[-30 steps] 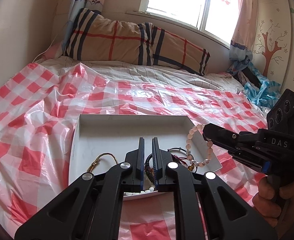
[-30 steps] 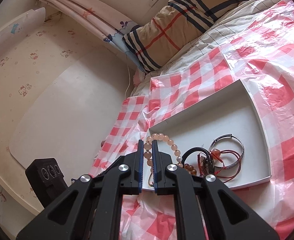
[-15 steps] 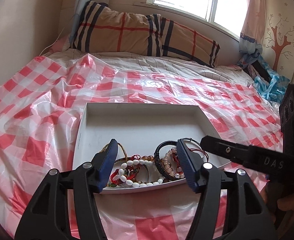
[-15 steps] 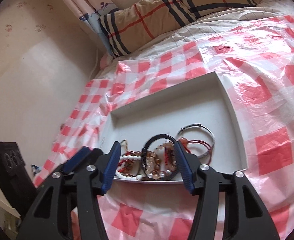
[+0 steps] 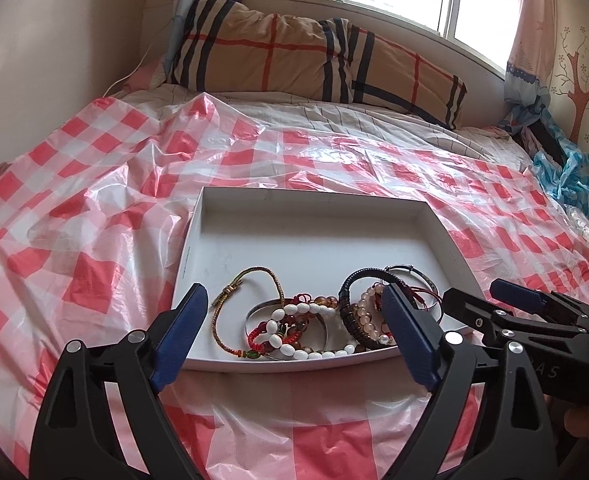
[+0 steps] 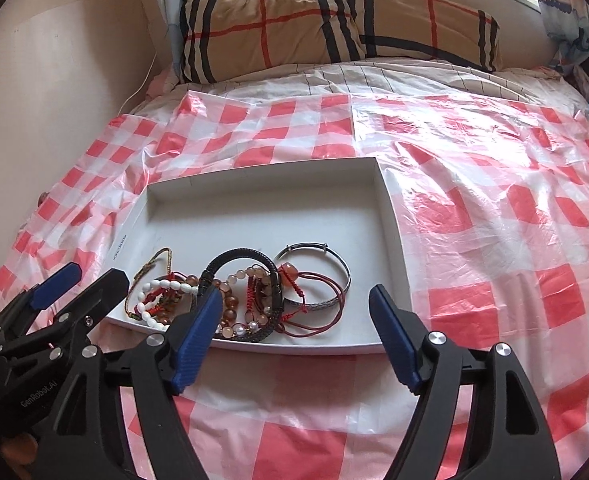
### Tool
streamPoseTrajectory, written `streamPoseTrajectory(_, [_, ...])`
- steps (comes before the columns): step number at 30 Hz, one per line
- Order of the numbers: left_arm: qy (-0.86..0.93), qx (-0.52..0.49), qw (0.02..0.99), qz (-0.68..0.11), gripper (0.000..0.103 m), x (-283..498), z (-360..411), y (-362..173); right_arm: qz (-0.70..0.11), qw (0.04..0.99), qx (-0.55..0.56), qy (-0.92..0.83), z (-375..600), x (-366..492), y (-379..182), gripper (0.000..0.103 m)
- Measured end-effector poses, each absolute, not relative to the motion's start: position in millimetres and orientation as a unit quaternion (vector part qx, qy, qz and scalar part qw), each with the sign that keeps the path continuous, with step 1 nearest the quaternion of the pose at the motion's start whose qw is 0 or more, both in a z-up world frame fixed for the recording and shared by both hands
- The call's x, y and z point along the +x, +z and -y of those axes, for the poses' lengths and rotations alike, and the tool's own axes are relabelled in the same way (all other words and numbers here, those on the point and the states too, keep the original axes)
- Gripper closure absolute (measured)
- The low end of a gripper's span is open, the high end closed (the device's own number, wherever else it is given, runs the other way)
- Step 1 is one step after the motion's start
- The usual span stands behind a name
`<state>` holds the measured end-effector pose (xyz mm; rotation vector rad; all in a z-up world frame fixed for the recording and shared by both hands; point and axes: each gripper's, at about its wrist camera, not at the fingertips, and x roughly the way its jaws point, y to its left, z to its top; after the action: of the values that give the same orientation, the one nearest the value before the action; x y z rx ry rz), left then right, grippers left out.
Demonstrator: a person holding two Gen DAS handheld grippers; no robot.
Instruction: Organize jewelry
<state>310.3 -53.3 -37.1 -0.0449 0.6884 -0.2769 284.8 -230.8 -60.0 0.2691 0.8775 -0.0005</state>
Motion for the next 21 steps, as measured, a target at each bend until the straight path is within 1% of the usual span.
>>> streamPoseTrajectory(21, [-0.131, -0.007, 0.934, -0.332, 0.011, 307.1, 56.1, -37.2, -0.418, 0.902, 0.109, -0.019, 231.8, 282.0, -54.5, 0.025])
